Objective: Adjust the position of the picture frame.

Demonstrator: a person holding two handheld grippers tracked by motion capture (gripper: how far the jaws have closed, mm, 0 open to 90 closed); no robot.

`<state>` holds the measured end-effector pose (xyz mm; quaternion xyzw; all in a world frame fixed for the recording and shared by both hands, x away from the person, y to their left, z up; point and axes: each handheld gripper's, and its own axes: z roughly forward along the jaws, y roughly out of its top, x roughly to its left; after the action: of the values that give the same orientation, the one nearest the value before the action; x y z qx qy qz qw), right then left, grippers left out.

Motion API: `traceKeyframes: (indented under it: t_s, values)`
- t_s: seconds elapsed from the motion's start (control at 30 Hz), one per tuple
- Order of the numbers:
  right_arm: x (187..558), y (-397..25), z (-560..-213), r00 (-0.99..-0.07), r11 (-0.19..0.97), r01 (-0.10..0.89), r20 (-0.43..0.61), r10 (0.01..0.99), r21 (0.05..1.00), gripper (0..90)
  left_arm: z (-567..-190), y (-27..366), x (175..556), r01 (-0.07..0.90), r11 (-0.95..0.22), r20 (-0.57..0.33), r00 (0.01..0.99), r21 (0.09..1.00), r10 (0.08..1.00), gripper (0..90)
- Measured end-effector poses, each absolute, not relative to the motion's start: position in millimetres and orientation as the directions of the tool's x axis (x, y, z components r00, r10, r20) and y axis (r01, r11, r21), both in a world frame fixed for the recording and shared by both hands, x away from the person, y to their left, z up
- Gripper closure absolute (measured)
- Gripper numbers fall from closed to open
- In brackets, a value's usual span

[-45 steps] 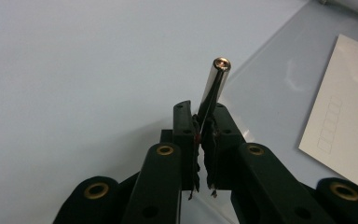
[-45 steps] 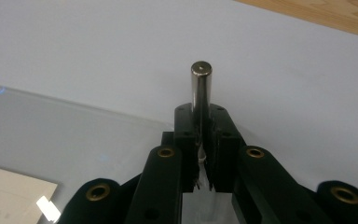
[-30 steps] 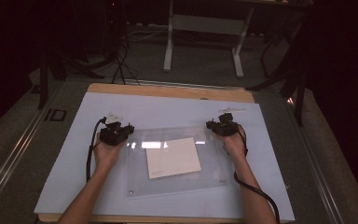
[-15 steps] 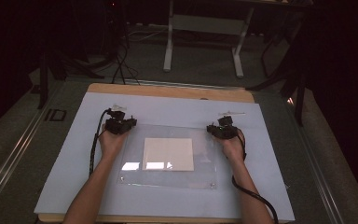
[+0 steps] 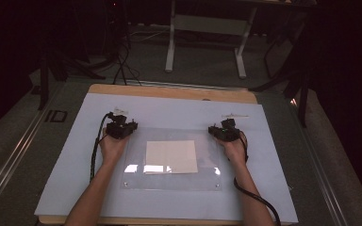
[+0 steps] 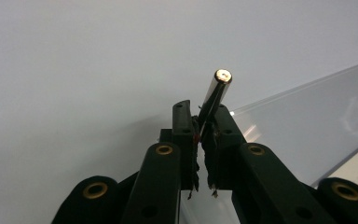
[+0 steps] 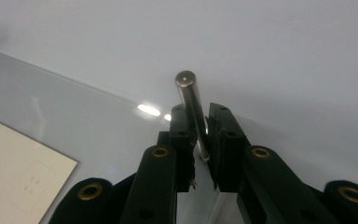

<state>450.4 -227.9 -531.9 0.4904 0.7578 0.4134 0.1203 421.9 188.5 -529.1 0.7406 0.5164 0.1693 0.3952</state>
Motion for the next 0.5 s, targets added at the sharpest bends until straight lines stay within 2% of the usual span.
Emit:
traceKeyframes:
  t_s: [0.3,0.37,0.4,0.5]
  values:
    - [448.3,-227.2,-533.5,-0.489,0.177,0.633,0.212,0.846,0.754,80.0,-532.5,195.9,424.3,0.640,-0.120,-0.223,0.429,0.758,0.875,80.9]
    - [447.6,-227.4,-533.1,-0.495,0.187,0.628,0.203,0.845,0.755,75.8,-533.9,198.7,425.2,0.653,-0.081,-0.271,0.420,0.753,0.866,79.0]
    - [447.2,-227.8,-532.7,-0.501,0.193,0.624,0.198,0.842,0.757,70.4,-534.4,200.7,425.3,0.657,-0.067,-0.290,0.419,0.751,0.860,76.8]
    - [444.7,-230.6,-531.6,-0.510,0.231,0.603,0.147,0.847,0.764,66.6,-535.0,202.4,423.4,0.645,-0.067,-0.283,0.424,0.762,0.860,66.5]
